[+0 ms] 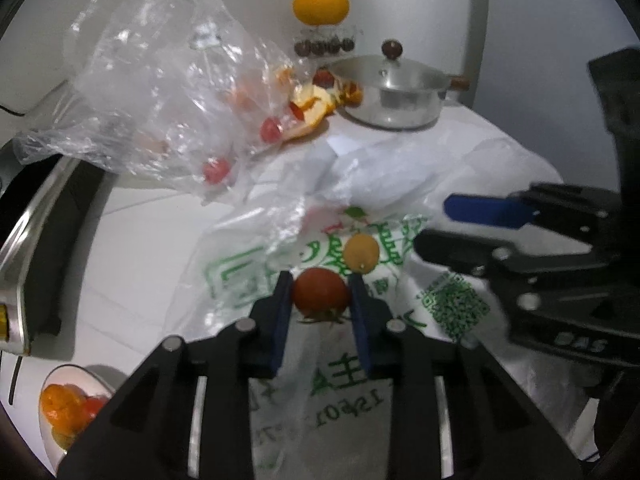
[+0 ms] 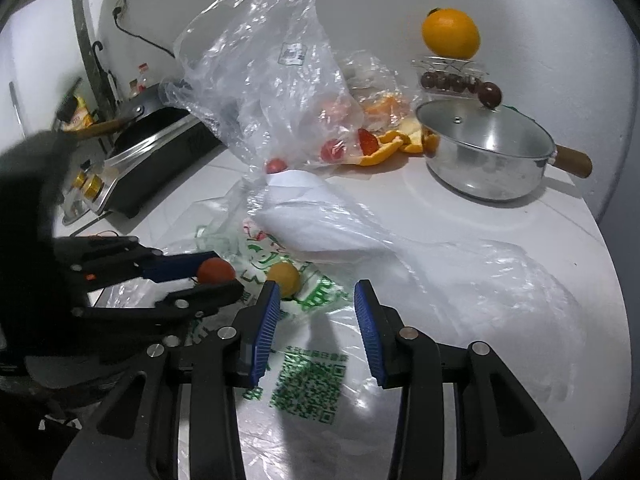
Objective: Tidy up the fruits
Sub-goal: 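Grasp a red tomato with the left gripper while the right gripper grasps a small yellow fruit, then lift and carry the tomato and yellow fruit over the white plate with both grippers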
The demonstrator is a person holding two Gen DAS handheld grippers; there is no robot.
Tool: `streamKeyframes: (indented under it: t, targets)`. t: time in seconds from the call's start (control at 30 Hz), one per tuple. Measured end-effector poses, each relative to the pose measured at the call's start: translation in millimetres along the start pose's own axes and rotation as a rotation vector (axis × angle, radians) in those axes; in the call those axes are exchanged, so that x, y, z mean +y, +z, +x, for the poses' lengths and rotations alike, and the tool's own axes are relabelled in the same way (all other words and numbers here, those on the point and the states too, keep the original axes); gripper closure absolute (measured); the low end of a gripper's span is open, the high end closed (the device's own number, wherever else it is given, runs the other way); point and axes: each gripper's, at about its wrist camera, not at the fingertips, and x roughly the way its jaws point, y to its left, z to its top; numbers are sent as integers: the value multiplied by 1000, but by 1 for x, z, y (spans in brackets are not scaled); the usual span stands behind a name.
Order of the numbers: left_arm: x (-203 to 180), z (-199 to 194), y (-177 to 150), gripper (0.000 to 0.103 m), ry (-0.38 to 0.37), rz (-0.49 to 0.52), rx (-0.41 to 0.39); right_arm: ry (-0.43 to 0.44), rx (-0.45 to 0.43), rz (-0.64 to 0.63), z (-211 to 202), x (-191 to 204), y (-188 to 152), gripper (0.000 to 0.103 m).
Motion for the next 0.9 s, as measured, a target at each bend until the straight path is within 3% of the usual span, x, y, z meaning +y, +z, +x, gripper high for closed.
streamKeyframes:
  t: [0.8, 0.9]
  targets:
    - [46, -41, -12, 74, -2, -73, -79, -50, 116, -55, 57, 34, 14, 62]
    - [47, -43, -13, 74, -1, -73, -84, -63, 126, -64, 61, 36, 14, 69]
